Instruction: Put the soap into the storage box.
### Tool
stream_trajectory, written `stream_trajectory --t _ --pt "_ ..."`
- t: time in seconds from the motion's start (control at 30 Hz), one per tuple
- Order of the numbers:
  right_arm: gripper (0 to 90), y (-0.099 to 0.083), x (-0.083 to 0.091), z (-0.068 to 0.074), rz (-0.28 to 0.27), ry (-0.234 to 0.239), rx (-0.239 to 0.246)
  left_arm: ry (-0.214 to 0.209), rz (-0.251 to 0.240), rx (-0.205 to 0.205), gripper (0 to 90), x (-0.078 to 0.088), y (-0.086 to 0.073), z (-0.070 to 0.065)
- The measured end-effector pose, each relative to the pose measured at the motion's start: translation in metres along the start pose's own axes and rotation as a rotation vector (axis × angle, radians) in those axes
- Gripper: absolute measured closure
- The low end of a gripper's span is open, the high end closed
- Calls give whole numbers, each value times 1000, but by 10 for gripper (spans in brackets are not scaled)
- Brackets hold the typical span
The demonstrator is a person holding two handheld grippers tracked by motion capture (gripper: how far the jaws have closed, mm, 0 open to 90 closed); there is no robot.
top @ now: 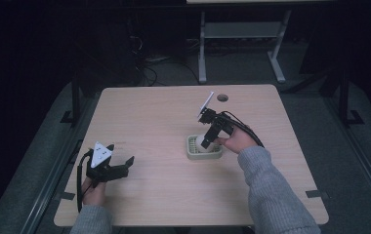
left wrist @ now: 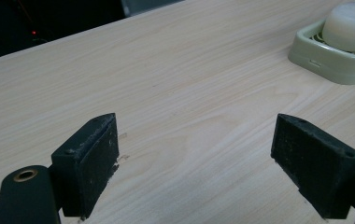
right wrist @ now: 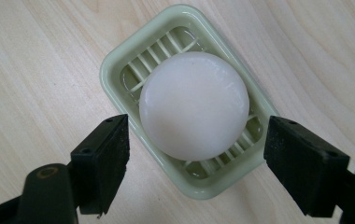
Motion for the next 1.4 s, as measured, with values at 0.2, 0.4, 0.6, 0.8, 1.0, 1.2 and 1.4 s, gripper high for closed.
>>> stream_trajectory --t 0.2,0.4,0.6,0.8,1.0,1.2,1.4 --pt "221 -6 6 0 -5 -2 2 -1 1 -5 148 0 0 0" --pt "225 -13 10 -1 -24 6 -8 -2 2 -7 149 0 0 0" --pt "225 -20 10 -1 -31 13 -21 -3 2 -9 148 0 0 -1" --pt "225 -27 11 0 -27 14 -29 -2 1 -10 148 -1 0 -1" --pt "225 -32 16 1 -47 16 -26 -3 2 -9 148 0 0 -1" --pt "228 -38 17 2 -48 17 -34 -4 1 -8 149 -1 0 -2" --pt "228 -45 19 2 -54 22 -40 -3 4 -9 148 -1 0 -2"
Point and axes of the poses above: each handheld gripper's, and its own axes: x roughly backward along the jaws, y roughly out of its top, z roughly to its left, the point moved 1 cm from there along -x, roughly forward along the jaws, and after that the axes turned 3 degrees about x, right-handed, at the moved point
